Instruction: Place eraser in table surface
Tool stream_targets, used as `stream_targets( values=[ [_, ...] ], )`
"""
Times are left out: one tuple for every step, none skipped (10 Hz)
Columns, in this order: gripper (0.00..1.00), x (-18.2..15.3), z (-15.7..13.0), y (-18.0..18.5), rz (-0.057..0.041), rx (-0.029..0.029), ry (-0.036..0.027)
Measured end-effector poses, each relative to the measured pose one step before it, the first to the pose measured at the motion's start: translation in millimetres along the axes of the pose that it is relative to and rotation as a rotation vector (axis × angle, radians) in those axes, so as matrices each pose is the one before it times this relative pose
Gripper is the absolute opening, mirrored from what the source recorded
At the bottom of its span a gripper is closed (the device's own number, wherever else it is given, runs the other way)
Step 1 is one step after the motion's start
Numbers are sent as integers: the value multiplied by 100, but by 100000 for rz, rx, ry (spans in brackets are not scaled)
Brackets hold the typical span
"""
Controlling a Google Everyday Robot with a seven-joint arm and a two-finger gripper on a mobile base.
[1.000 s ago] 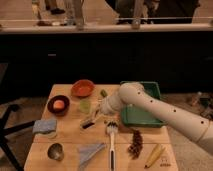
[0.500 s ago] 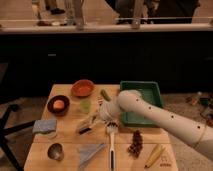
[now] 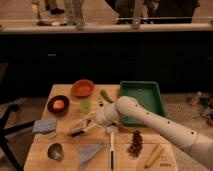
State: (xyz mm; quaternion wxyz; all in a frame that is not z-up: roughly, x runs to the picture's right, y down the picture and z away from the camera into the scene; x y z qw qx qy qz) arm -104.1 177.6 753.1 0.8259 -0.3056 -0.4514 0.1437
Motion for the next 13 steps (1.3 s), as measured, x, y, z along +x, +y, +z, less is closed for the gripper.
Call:
stream_targets(
  values=[
    [0,158,114,-68,760,152,-4561],
    [0,354,-59,-178,963,202,-4789],
    [0,109,77,-134,411,-189,-1097],
    [0,107,47,-146,317,-65,-262],
    [0,221,-210,-241,496,384,32],
    [0,291,-315,-233,354,522,526],
    [0,100,17,-117,-51,-161,490],
    [0,71,-48,-118,-3,107,326],
    [0,280,-332,-188,621,690,530],
    [0,345,-457,-189,724,948,707],
    [0,143,-131,-92,251,349,463],
    [2,139,-54,-89,233,126,990],
    [3,21,-16,-81,38,-10,679]
  ],
)
